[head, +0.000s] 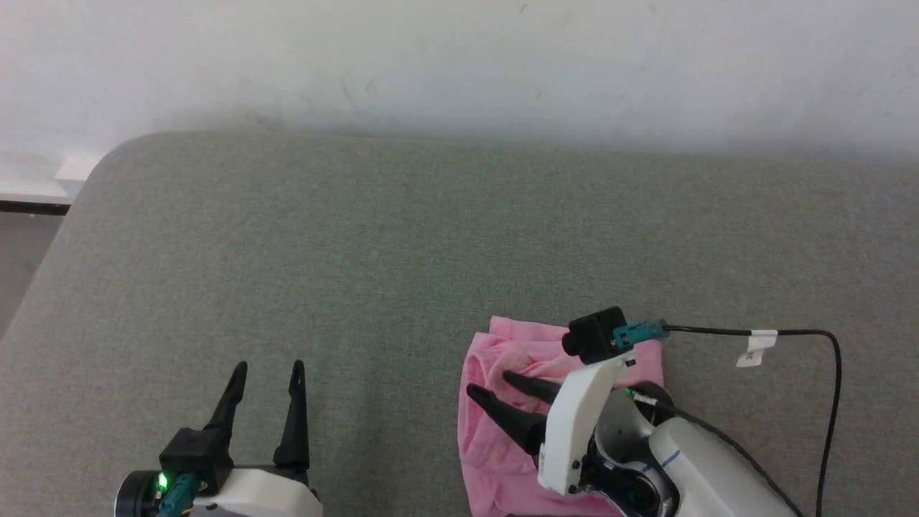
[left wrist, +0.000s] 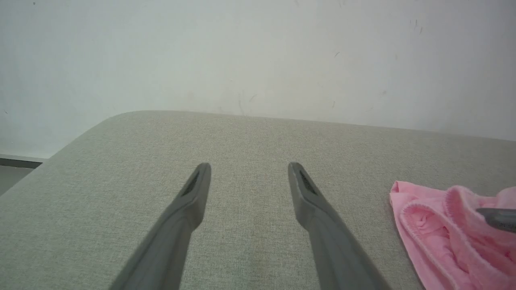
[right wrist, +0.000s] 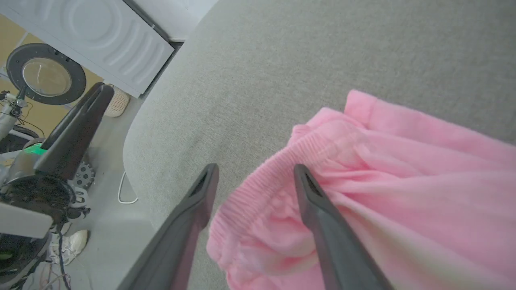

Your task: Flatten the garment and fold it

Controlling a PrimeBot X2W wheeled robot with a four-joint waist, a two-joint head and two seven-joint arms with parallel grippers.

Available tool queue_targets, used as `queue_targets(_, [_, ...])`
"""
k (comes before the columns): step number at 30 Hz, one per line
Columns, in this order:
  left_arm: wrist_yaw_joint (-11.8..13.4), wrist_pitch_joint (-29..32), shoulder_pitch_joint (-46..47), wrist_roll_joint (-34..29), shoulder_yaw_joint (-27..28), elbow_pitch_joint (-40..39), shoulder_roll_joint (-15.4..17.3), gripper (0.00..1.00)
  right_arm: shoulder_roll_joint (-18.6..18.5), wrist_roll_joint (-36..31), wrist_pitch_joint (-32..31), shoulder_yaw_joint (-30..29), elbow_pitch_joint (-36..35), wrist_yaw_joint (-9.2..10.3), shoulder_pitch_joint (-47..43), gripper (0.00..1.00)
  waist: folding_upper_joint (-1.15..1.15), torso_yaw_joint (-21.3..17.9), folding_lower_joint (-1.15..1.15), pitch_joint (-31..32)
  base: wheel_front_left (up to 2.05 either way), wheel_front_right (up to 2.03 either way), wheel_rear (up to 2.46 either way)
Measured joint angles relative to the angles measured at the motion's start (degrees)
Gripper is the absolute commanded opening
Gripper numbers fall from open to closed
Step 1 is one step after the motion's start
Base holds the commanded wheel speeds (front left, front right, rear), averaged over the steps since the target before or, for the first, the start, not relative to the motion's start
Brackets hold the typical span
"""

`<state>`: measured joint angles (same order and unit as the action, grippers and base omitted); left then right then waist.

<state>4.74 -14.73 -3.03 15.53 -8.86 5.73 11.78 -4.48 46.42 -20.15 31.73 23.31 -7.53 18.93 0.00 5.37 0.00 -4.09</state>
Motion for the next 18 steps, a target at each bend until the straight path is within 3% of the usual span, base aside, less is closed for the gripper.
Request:
queue_targets(4, [0.1, 0.0, 0.0, 0.0, 0.3, 0.5, -0.5, 1.00, -5.5, -9.5, 8.5, 3.0, -6.1, -0.01, 1.1, 1.00, 0.00, -0.7, 0.00, 0.7, 0.00, 0.00, 0.00])
queue_targets(8, [0.4, 0.0, -0.1, 0.0, 0.7, 0.6, -0.6, 1.00, -8.5, -18.5, 17.3, -3.7, -11.2, -0.01, -0.8, 1.00, 0.00, -1.6, 0.00, 1.5, 0.00, 0.00, 0.00])
queue_targets(13, [0.7, 0.0, -0.2, 0.0, 1.2, 0.6, -0.6, 1.00, -7.8, -28.6, 22.5, -17.2, -18.0, -0.01, -8.9, 1.00, 0.00, -3.0, 0.00, 2.4, 0.00, 0.00, 0.00])
queue_targets(18, [1.3, 0.0, -0.8, 0.0, 1.9, 0.4, -0.7, 1.00, -5.3, -33.6, 22.6, -26.3, -25.4, -0.01, -16.4, 1.00, 0.00, -4.5, 0.00, 3.0, 0.00, 0.00, 0.00])
